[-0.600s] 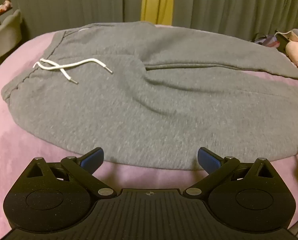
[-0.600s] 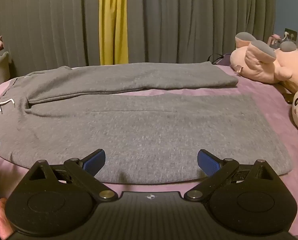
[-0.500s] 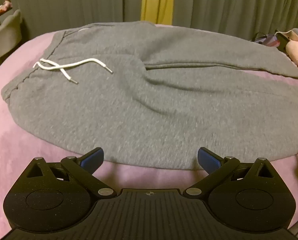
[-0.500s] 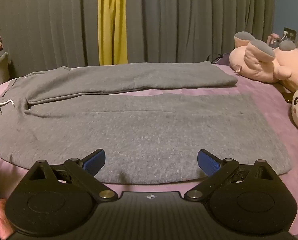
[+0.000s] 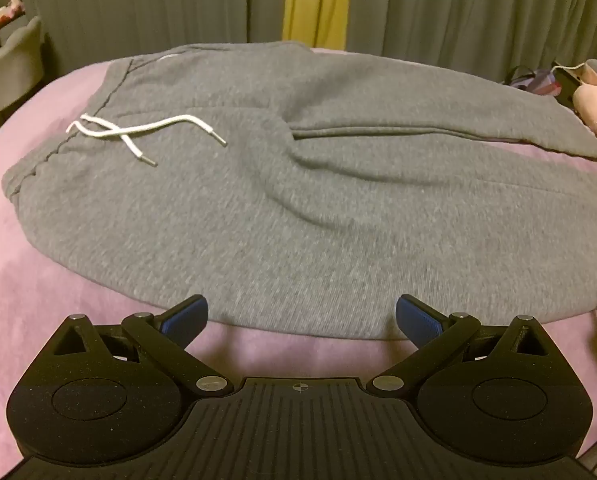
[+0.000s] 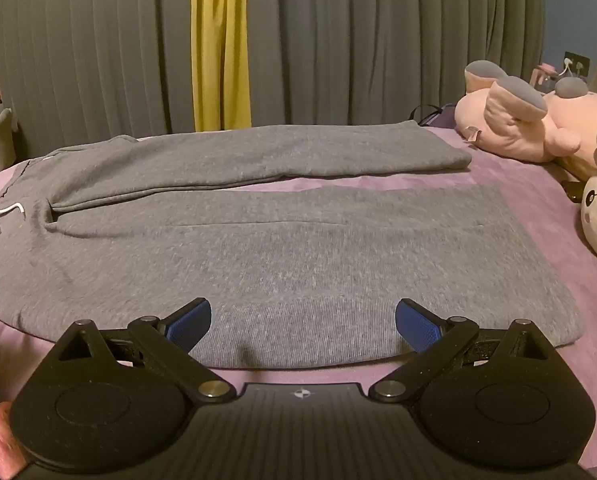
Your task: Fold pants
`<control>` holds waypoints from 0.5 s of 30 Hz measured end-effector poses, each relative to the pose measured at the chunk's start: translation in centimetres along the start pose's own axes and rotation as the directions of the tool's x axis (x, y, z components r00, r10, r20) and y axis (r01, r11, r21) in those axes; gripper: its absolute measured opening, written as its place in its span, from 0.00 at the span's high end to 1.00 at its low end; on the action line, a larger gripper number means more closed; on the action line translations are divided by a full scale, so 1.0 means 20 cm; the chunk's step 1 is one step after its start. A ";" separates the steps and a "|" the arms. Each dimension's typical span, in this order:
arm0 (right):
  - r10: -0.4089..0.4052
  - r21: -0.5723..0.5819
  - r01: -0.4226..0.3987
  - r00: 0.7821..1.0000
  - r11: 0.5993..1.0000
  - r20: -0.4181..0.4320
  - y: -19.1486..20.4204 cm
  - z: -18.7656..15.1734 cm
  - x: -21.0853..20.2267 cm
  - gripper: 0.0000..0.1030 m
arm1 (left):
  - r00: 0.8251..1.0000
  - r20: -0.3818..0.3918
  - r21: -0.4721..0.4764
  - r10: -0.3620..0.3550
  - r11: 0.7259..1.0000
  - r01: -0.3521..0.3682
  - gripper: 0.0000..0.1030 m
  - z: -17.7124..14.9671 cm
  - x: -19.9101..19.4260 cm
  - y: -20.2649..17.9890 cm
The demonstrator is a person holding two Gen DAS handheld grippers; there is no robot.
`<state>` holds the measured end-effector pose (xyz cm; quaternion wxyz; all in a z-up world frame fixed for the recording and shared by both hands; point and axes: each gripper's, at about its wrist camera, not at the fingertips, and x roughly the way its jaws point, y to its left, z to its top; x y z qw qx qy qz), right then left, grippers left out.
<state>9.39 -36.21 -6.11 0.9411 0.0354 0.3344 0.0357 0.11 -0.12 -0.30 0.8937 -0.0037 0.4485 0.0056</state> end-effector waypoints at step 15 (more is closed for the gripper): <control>0.002 0.024 -0.002 1.000 1.000 -0.005 -0.01 0.00 0.01 0.04 | 1.000 0.000 -0.021 -0.013 1.000 0.013 0.00 -0.01 -0.01 0.02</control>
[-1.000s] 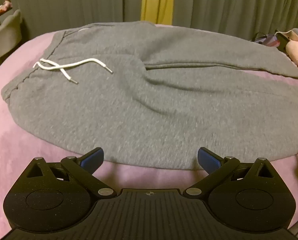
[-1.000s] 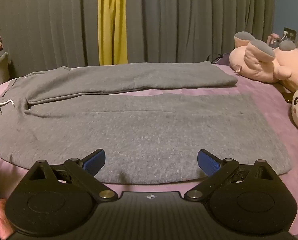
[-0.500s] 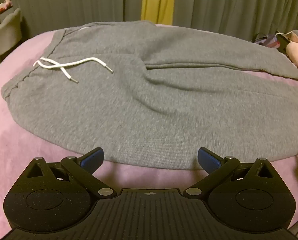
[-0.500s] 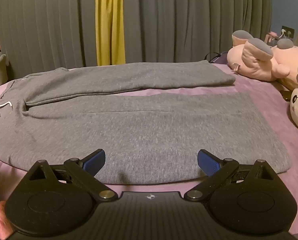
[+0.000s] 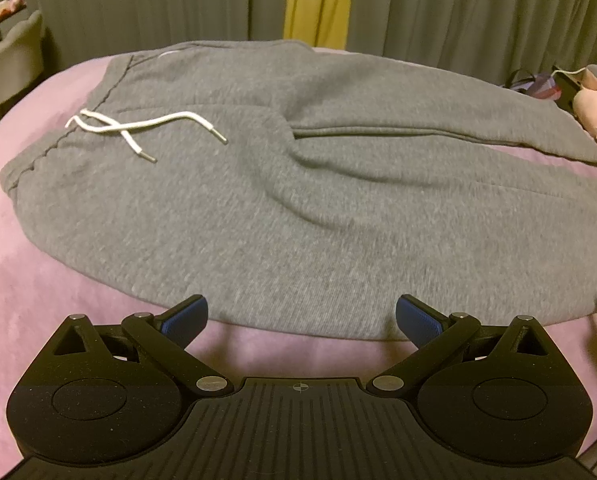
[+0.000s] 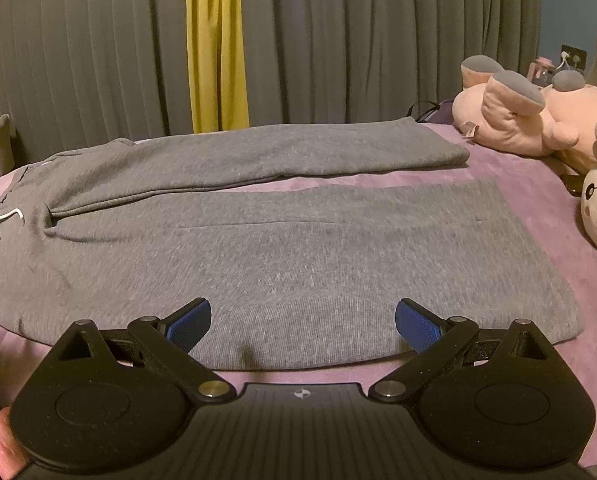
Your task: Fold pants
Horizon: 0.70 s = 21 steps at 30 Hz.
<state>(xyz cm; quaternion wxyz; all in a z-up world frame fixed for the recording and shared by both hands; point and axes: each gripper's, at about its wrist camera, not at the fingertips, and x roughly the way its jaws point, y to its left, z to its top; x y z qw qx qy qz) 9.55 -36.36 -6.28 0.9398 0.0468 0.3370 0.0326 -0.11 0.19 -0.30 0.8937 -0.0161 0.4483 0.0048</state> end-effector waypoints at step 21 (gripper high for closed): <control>-0.004 0.015 0.004 1.000 1.000 -0.003 -0.01 0.00 0.00 0.04 | 1.000 -0.001 -0.024 -0.017 1.000 0.017 0.00 0.00 0.00 0.02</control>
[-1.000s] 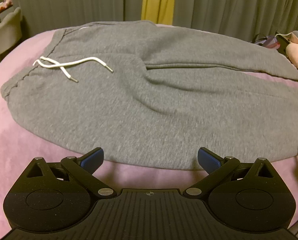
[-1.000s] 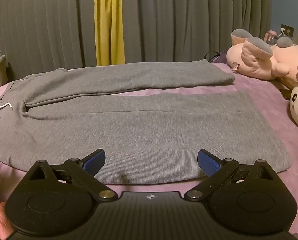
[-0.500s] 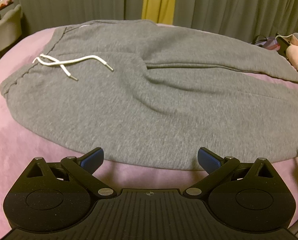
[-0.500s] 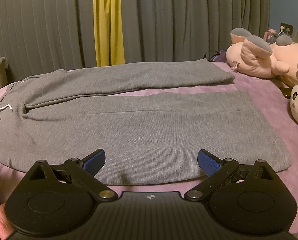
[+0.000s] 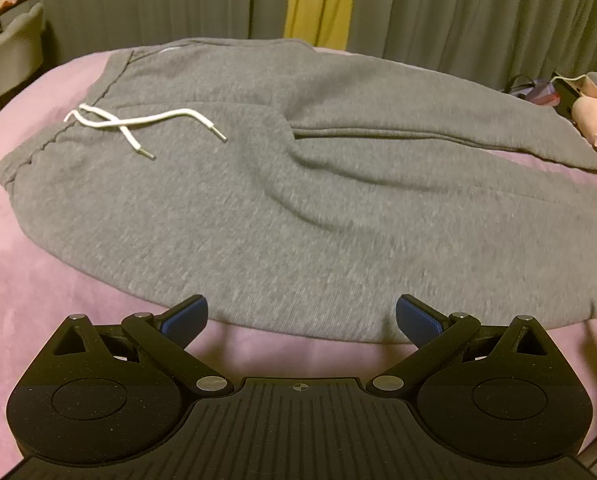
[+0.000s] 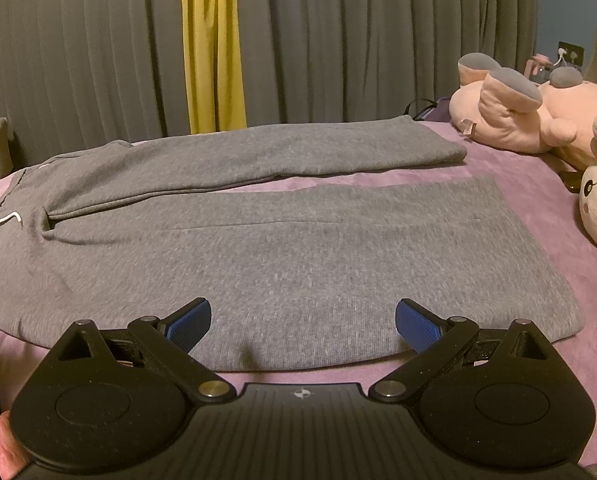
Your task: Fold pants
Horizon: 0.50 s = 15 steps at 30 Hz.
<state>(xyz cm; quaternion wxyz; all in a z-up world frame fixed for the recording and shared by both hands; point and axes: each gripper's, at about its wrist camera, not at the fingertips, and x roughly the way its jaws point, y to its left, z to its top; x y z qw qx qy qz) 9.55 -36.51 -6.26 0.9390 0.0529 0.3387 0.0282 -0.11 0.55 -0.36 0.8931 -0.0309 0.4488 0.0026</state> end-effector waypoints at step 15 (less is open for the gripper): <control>-0.008 0.005 0.008 1.000 1.000 -0.006 0.00 0.00 0.01 0.04 | 1.000 -0.002 -0.011 -0.007 1.000 0.007 0.00 0.01 0.00 0.00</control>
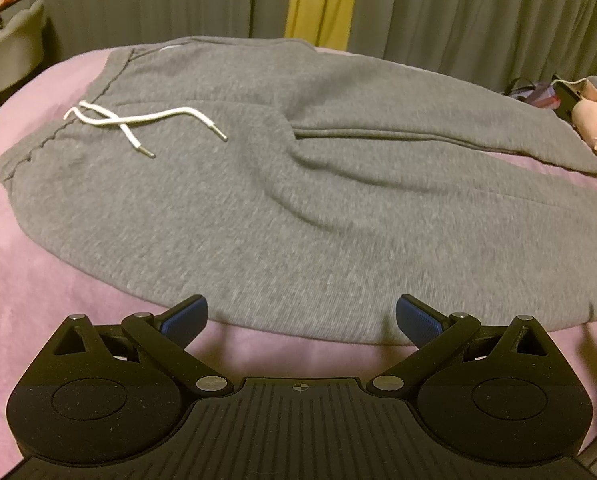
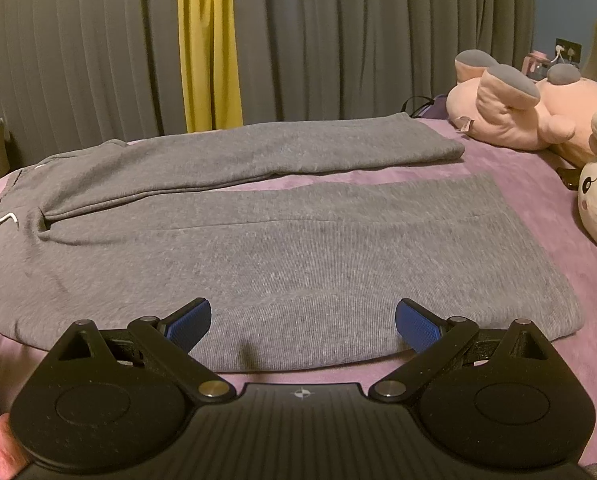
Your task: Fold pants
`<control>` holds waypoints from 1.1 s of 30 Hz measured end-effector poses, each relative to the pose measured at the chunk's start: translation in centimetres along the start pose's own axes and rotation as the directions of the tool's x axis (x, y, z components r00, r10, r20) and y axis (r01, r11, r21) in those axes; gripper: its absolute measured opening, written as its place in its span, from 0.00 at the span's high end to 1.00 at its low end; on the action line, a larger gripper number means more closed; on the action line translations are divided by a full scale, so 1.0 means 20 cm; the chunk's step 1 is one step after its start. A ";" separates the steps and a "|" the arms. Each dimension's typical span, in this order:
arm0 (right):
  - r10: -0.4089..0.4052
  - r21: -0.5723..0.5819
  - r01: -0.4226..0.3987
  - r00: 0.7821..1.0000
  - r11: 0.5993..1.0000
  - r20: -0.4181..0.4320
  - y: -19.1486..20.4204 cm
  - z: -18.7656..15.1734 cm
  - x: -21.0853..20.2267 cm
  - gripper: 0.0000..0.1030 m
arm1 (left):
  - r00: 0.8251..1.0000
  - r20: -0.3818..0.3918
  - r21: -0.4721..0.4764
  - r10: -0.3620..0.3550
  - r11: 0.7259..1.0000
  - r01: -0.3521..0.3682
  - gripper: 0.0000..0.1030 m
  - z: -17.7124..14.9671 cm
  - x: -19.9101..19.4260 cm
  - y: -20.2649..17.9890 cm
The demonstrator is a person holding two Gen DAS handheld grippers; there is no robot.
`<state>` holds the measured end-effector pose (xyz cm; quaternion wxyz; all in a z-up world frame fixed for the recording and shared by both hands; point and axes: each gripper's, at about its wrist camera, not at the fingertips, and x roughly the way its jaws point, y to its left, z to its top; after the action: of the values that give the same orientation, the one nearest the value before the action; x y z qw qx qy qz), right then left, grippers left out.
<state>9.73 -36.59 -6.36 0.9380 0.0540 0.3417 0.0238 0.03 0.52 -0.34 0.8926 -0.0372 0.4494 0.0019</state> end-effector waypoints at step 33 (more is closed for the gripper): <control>0.001 0.012 -0.001 0.999 1.000 -0.032 0.00 0.02 0.06 0.04 | 1.000 -0.003 -0.041 -0.016 0.999 0.016 0.00 0.02 0.00 0.04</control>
<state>10.93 -36.53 -6.81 0.9321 0.0592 0.3566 0.0230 0.37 1.28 -0.24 0.8908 -0.0591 0.4504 0.0039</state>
